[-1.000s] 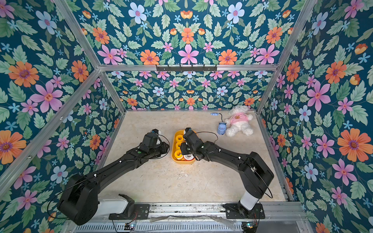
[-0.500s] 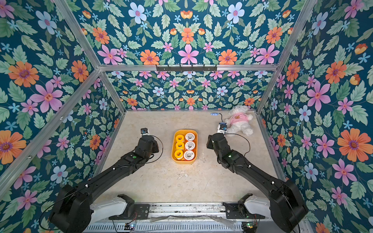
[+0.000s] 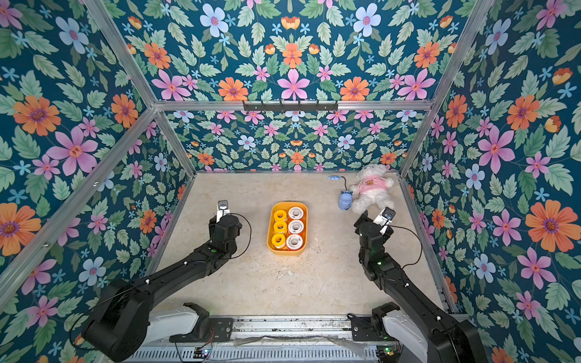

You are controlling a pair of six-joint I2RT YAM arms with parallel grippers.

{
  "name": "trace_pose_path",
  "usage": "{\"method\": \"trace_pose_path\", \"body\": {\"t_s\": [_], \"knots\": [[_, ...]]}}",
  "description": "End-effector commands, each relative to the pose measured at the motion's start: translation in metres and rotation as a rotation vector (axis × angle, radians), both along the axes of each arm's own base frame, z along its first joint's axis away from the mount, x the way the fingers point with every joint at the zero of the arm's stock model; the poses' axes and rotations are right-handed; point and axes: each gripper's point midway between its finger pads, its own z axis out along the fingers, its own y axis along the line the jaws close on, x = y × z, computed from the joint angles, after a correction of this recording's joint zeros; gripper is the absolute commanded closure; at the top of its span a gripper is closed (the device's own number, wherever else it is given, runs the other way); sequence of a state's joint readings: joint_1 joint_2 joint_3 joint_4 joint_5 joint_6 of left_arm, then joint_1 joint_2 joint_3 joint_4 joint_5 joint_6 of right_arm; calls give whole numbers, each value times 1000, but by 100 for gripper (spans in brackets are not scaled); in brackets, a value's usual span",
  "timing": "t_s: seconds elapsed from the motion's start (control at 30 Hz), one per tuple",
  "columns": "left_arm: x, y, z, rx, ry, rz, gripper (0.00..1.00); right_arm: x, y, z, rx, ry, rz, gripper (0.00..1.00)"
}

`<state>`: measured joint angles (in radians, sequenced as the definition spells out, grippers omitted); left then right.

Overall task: Put the sealing tape into the storage box
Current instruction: Reset both arms

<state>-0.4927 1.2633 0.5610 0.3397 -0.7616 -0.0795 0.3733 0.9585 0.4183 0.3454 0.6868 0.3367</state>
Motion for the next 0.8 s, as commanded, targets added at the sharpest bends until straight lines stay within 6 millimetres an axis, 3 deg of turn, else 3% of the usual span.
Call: {"method": "trace_pose_path", "body": {"t_s": [0.0,0.33,0.6,0.77], "knots": [[9,7,14,41,-63,26,37,-3,-21,23,-82,-109,-102,15],[26,36,-13,-14,-55,42,1,-1,-53,-9,-159,-76,-171,4],[35,52,-49,-145,-16,-46,1,3,-54,-29,-181,-61,-142,2],[36,52,-53,-175,-57,-120,1,8,-48,-33,-200,-69,-102,1]]}}
